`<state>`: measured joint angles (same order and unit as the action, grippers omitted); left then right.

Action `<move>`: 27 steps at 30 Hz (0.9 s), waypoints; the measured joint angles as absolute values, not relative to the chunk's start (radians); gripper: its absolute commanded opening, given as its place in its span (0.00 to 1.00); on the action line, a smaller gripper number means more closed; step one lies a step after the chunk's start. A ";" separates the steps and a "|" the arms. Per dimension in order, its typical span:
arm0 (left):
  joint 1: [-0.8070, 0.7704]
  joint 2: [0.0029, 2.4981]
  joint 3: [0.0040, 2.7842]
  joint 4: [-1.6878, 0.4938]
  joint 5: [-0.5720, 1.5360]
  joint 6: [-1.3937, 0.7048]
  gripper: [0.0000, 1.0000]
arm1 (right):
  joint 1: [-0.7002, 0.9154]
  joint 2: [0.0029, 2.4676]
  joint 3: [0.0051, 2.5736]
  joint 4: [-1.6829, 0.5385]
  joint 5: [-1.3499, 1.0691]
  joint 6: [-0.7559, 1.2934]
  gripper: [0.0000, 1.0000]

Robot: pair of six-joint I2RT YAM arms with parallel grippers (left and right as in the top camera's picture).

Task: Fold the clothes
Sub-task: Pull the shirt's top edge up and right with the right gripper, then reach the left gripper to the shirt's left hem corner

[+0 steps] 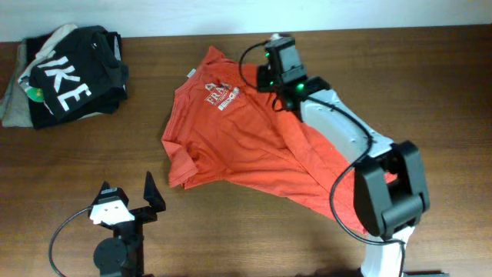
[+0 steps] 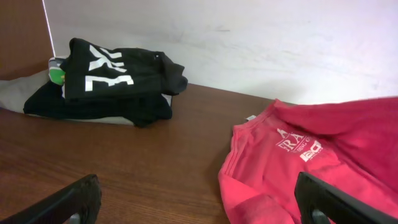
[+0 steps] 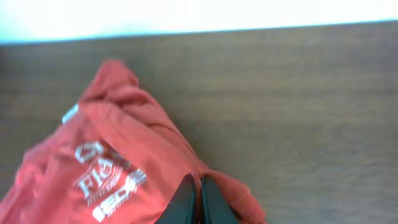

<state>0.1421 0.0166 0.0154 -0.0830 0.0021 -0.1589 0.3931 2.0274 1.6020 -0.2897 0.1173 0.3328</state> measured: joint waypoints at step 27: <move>0.142 0.017 0.015 -0.083 0.001 -0.159 0.99 | -0.064 1.825 1.674 -0.617 -0.114 0.283 0.99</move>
